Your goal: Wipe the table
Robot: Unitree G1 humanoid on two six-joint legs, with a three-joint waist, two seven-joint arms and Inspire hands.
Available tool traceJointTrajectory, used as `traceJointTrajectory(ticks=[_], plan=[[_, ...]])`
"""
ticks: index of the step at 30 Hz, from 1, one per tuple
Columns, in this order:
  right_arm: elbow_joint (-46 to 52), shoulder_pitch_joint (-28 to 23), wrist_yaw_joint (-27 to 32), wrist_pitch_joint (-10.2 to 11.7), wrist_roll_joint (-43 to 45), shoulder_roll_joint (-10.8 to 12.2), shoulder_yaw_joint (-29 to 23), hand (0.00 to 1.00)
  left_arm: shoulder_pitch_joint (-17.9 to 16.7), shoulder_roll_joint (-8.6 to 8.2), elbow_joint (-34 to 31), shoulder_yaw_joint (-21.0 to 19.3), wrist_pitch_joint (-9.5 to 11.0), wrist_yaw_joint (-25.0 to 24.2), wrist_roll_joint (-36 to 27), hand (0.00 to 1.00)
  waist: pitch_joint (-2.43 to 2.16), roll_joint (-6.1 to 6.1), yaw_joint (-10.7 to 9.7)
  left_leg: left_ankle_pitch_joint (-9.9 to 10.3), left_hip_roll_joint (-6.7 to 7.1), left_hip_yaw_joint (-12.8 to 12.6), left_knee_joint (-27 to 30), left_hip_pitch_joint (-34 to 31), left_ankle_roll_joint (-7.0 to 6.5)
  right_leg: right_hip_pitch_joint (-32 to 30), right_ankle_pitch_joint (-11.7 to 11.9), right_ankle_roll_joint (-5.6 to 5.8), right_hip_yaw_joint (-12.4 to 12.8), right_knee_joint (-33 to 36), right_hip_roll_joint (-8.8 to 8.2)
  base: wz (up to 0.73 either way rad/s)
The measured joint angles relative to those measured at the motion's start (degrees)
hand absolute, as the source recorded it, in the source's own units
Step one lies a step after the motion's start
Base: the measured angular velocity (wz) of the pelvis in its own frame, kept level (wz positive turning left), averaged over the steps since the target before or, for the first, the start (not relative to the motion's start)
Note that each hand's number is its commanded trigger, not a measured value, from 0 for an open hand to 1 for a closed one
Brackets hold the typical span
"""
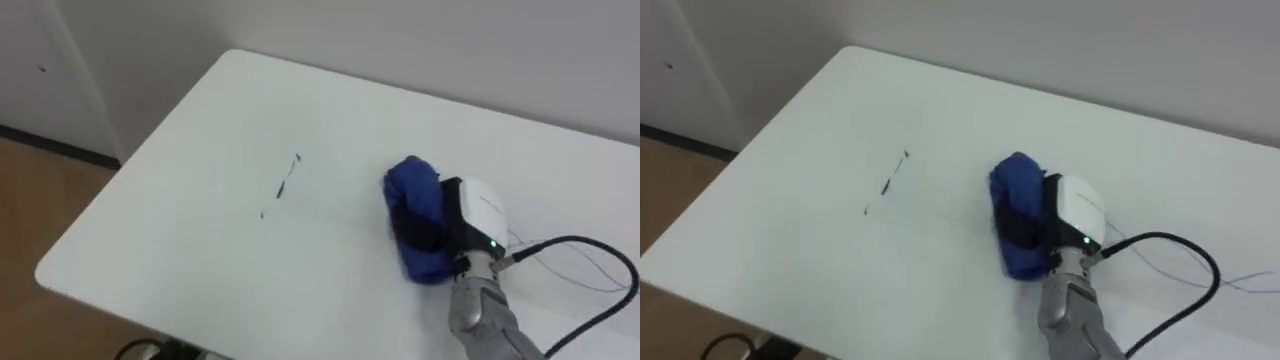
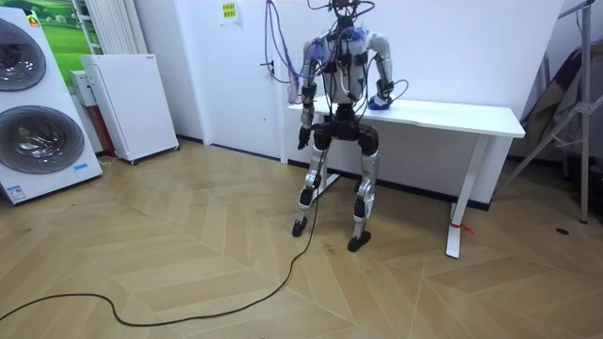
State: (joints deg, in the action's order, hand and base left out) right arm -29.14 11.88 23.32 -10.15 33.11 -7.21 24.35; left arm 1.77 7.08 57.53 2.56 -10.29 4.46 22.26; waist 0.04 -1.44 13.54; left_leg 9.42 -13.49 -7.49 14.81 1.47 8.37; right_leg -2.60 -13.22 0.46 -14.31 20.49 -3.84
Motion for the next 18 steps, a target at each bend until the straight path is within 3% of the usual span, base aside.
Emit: traceJointTrajectory(ticks=[2,3,4,5,6,8,10,11,12,14,18], plan=[[-0.55,2.74,-2.24,0.67,1.7,0.66,1.06,1.0,-0.41,0.06,-1.18,0.33,-0.96,0.09,-0.41,0.0,0.44,0.43,-0.8,0.05,2.53,0.31,-2.85,0.33,-0.08,-0.26,0.62,-0.26,0.1,-1.66,0.47,0.02],[-0.89,2.94,-1.94,1.13,2.16,0.58,1.03,1.0,-0.55,0.04,-1.5,0.53,-1.03,0.13,-0.45,0.0,0.48,0.48,-0.7,0.04,2.99,0.51,-3.27,0.28,-0.09,-0.18,0.74,-0.25,0.1,-2.02,0.52,0.33],[-1.97,2.58,-0.37,2.35,3.12,-0.12,0.77,1.0,-1.39,0.11,-2.51,0.52,-0.96,0.21,-1.01,0.0,0.79,1.08,-1.08,0.03,3.31,0.37,-3.82,0.25,-0.1,0.29,0.86,-0.17,-0.19,-2.77,0.52,0.39],[-3.21,1.78,1.61,4.58,3.64,-0.85,-0.08,1.0,-2.68,0.38,-2.87,0.26,-0.76,0.6,-1.69,0.0,0.85,1.56,-1.98,0.02,3.59,0.5,-3.94,0.25,-0.12,0.61,0.94,0.03,-0.26,-3.44,0.34,0.41],[-4.17,1.2,2.75,5.91,3.95,-1.05,-0.94,1.0,-3.5,0.58,-2.84,-0.12,-0.67,0.84,-1.9,0.0,0.75,1.68,-2.57,-0.1,3.87,0.68,-3.91,0.23,-0.31,1.12,1.01,0.21,-0.3,-3.94,0.17,0.59],[-5.2,-5.2,8.46,10.9,5.57,-2.91,-8.62,1.0,-6.63,2.14,-1.59,-3.36,-0.05,1.22,0.14,0.0,0.62,0.87,-6.99,-0.68,6.38,2.46,-4.02,0.13,-1.39,4.19,0.7,1.53,-0.78,-6.51,-1.3,0.94],[-5.05,-12.77,13.61,13.49,3.8,-5.06,-16.09,1.0,-9.14,3.6,-1.1,-7.77,-0.47,1.59,5.3,0.0,-0.06,-0.41,-9.34,-1.09,8.36,2.64,-4.22,0.22,-2.35,6.8,0.67,2.69,-0.37,-8.44,-2.48,0.94],[-5.08,-17.39,15.91,13.95,1.23,-6.01,-20.75,1.0,-10.6,4.91,-1.31,-9.65,-1.08,1.82,8.01,0.0,-0.65,-1.34,-10.07,-0.97,9.28,2.81,-4.2,0.53,-2.82,8.48,0.99,3.3,0.01,-9.57,-3.05,0.65],[-5.68,-20.62,17.13,14.04,-1.57,-6.8,-24.05,1.0,-11.69,6.08,-1.5,-10.88,-1.45,1.86,9.46,0.0,-0.62,-1.93,-10.1,-0.34,9.59,2.76,-4.16,1.42,-3.81,9.55,1.31,3.81,0.16,-10.05,-3.14,0.27],[-8.43,-22.14,17.41,14.36,-4.55,-7.45,-27.62,1.0,-12.48,7.22,-1.47,-12.34,-1.79,1.3,10.14,0.0,-0.6,-2.6,-10.08,0.52,9.85,2.35,-3.77,2.23,-4.59,9.95,1.41,3.87,0.25,-9.98,-3.06,-0.1],[-11.54,-20.98,15.53,13.62,-7.94,-9.44,-30.06,1.0,-12.46,6.0,-2.16,-12.36,-1.75,0.59,11.14,0.0,-0.93,-1.39,-9.63,2.24,10.21,2.29,-2.66,2.45,-5.69,9.81,2.58,3.79,0.32,-9.89,-2.56,-0.26]])
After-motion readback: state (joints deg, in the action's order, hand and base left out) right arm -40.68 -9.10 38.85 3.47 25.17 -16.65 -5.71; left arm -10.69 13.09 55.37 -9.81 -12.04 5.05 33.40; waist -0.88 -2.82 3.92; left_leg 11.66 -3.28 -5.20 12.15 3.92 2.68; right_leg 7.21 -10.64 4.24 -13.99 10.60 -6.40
